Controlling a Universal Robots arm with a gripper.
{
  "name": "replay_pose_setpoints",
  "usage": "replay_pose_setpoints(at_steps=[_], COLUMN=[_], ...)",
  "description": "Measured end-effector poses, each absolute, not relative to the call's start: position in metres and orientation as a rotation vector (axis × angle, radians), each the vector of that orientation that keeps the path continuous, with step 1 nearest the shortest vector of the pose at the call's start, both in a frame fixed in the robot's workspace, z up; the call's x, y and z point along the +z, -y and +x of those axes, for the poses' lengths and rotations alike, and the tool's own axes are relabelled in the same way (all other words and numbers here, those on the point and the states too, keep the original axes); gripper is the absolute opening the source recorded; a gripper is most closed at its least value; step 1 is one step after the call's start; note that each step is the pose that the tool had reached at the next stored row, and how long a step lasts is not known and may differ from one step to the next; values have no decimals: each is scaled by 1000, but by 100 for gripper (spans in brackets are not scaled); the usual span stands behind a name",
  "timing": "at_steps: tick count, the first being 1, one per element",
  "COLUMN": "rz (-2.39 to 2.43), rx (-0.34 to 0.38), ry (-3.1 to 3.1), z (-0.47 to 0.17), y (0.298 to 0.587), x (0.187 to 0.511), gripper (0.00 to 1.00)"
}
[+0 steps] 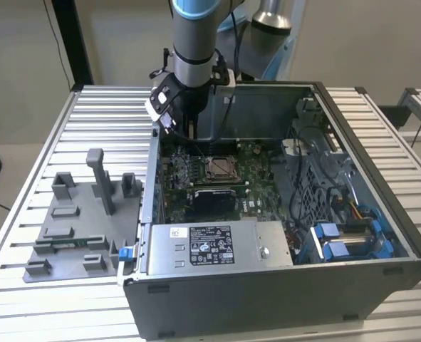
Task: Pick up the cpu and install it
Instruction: 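Install the first cpu locking lever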
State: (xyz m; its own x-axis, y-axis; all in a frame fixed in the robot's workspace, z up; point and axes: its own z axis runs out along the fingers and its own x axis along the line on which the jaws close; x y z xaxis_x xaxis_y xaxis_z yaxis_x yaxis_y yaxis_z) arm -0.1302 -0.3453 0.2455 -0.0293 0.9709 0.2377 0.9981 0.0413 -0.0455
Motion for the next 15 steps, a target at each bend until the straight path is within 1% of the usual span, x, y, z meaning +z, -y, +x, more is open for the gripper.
replay_pose_setpoints(at_steps=[6, 15], rz=[-2025, -1983], rx=[-216, -281], ry=[2100, 2071], z=[-132, -132], y=[346, 346], x=[237, 233], gripper=[0, 0])
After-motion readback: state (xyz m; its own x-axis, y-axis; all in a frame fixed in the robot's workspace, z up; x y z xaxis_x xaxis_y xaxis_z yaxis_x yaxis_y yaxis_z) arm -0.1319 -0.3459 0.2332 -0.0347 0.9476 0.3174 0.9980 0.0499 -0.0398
